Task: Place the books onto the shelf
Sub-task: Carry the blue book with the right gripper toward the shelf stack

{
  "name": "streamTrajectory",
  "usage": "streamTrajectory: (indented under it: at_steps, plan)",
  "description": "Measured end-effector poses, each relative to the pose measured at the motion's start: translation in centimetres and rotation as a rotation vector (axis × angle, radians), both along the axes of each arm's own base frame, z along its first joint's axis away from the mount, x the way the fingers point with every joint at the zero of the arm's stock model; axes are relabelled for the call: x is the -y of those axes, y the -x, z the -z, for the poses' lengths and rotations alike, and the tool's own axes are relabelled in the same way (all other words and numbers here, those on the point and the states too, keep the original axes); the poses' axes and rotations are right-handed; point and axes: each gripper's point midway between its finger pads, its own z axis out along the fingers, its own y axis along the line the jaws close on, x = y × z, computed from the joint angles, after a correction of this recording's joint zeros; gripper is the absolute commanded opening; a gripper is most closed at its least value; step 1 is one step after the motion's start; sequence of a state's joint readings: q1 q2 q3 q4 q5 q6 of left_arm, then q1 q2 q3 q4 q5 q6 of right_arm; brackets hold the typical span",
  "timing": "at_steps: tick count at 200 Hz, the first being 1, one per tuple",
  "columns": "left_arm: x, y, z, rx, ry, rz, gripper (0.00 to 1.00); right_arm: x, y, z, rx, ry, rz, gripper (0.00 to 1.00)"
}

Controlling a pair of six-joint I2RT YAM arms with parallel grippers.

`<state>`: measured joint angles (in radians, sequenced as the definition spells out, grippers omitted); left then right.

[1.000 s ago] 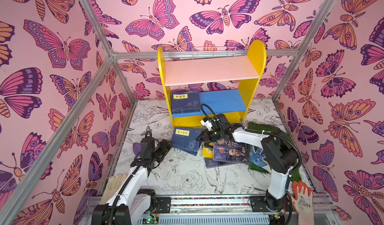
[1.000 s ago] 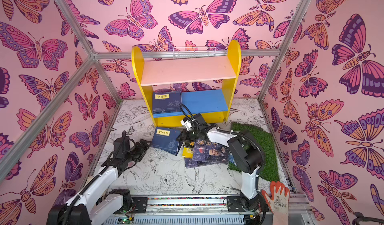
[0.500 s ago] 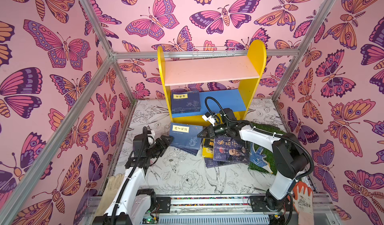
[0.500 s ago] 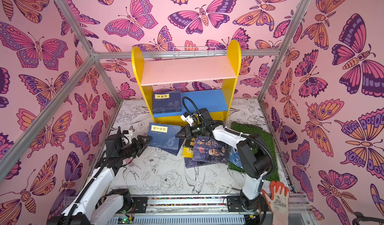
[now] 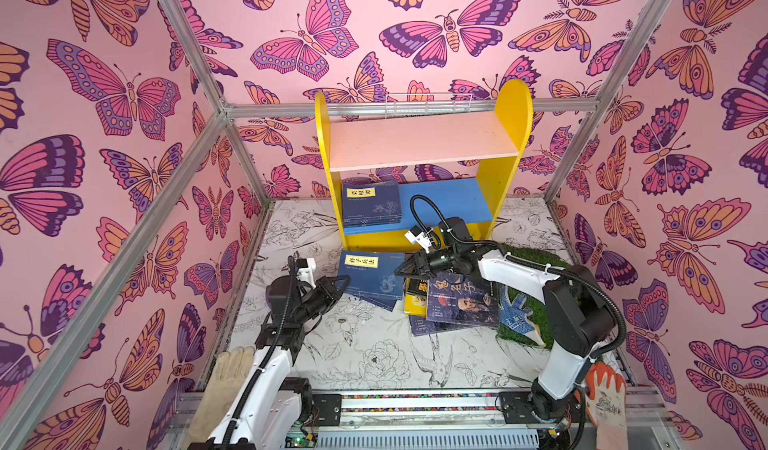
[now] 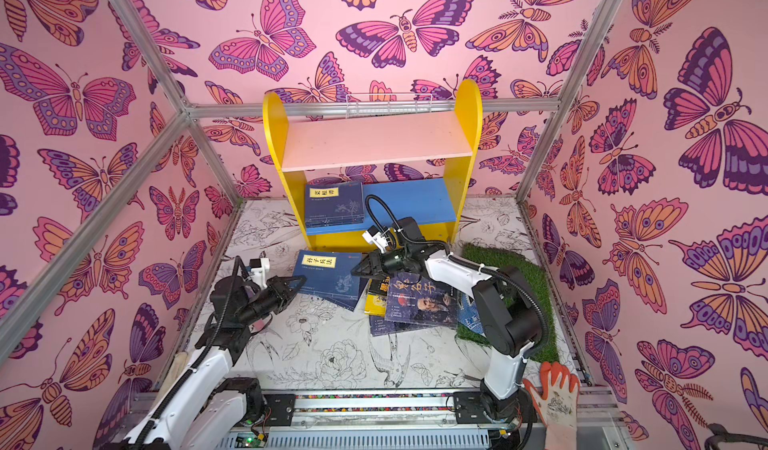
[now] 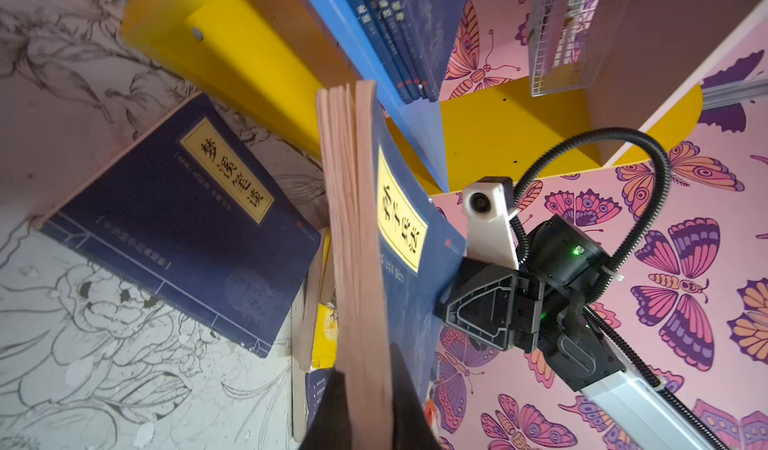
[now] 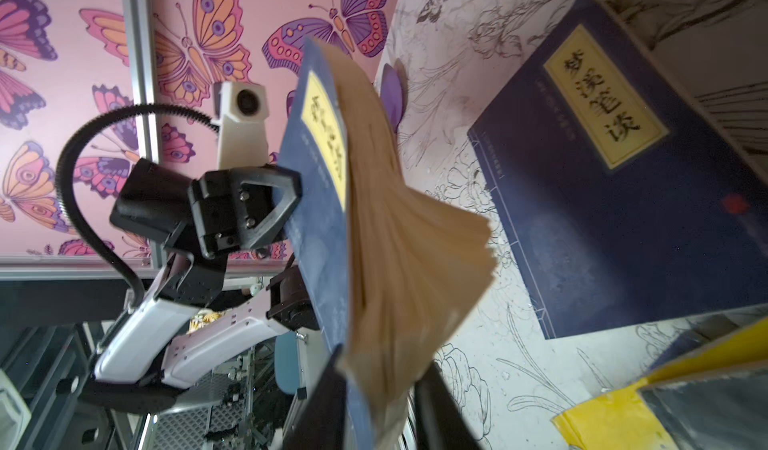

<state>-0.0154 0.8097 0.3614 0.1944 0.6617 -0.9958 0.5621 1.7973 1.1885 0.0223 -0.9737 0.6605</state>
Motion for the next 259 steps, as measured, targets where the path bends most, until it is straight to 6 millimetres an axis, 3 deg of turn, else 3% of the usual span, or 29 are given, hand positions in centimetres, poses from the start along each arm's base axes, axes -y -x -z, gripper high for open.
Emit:
streamTrajectory:
  at_steps: [22,52,80,115,143,193,225,250,259]
  plan:
    - [-0.9,0.3,0.2,0.034,0.011,-0.077,0.0,0.4,-1.3,0.0,-0.004,-0.011,0.056,0.61]
    - [-2.8,0.8,1.3,0.059,0.038,-0.217,0.0,1.1,-2.0,0.5,-0.039,-0.034,0.108,0.63]
    - [-4.0,0.5,-0.5,0.139,0.061,-0.297,0.0,0.5,-0.8,1.0,-0.077,-0.049,0.091,0.61]
    - [-4.4,0.1,-2.4,0.205,0.102,-0.325,0.0,-2.0,1.3,-0.7,-0.065,-0.113,0.015,0.57]
    - [-4.5,-0.2,-2.7,0.215,0.12,-0.334,0.0,-3.2,1.3,-1.8,-0.063,-0.169,0.009,0.49]
    - [-4.6,-0.4,-3.4,0.242,0.135,-0.335,0.0,-4.4,0.0,-1.8,-0.109,-0.223,0.036,0.39]
    - [-4.7,-0.6,-3.4,0.241,0.143,-0.342,0.0,-4.9,-0.5,-2.9,-0.1,-0.254,0.054,0.14]
    - [-4.8,-0.7,-3.8,0.257,0.149,-0.349,0.0,-5.0,-0.8,-3.5,-0.105,-0.273,0.069,0.02]
    - [-4.8,-0.8,-3.7,0.254,0.152,-0.351,0.08,-5.0,-0.9,-3.7,-0.101,-0.28,0.071,0.0]
